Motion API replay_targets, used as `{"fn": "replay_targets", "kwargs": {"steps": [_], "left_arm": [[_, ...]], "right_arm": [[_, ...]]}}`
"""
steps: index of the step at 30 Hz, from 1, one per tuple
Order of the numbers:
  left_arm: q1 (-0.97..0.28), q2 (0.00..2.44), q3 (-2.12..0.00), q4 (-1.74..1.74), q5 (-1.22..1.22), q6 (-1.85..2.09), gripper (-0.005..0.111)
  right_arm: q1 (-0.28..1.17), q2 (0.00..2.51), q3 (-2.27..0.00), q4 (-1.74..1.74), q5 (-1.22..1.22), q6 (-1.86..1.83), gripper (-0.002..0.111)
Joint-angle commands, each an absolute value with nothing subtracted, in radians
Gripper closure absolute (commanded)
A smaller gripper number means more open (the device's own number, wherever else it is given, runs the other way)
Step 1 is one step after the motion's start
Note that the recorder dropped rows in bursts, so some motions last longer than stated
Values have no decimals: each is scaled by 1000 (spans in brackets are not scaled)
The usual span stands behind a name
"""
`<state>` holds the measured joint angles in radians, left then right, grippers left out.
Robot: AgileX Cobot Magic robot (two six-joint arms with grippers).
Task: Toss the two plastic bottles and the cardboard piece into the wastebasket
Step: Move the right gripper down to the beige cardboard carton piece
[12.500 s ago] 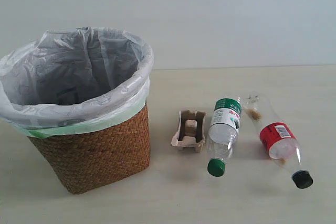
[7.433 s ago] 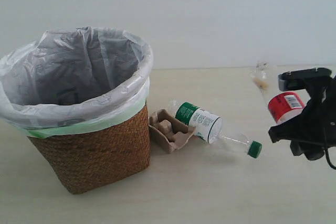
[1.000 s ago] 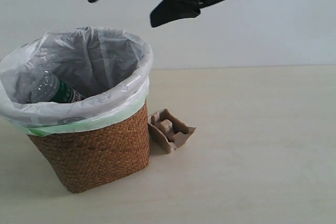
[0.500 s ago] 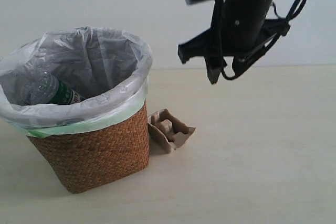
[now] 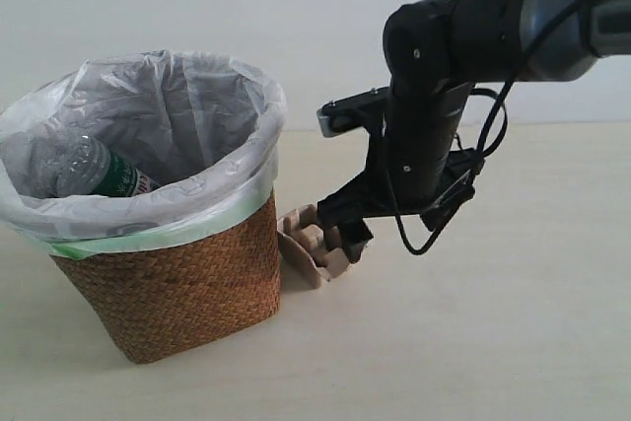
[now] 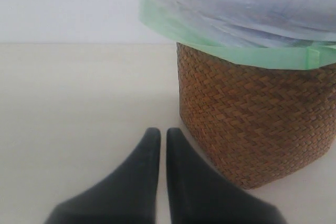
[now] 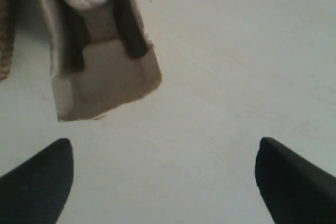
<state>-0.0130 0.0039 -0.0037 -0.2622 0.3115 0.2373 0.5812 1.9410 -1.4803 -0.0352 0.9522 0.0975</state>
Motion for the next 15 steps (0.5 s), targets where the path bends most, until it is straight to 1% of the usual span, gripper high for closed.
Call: {"fn": "replay_targets", "kwargs": {"steps": [1, 5, 9, 11, 14, 15], "left_arm": [[-22, 0, 0, -265, 307, 240, 103], [-22, 0, 0, -265, 307, 240, 103], [-22, 0, 0, -265, 307, 240, 103], [-22, 0, 0, -265, 307, 240, 103], [-22, 0, 0, -265, 307, 240, 103], [-22, 0, 0, -265, 307, 240, 103]], "right_arm": [[578, 1976, -1474, 45, 846, 31, 25], [578, 1996, -1474, 79, 799, 12, 27], [578, 2031, -1474, 81, 784, -7, 32], [578, 2053, -1474, 81, 774, 0, 36], [578, 2075, -1474, 81, 760, 0, 53], [578, 2076, -1474, 81, 753, 0, 70]]}}
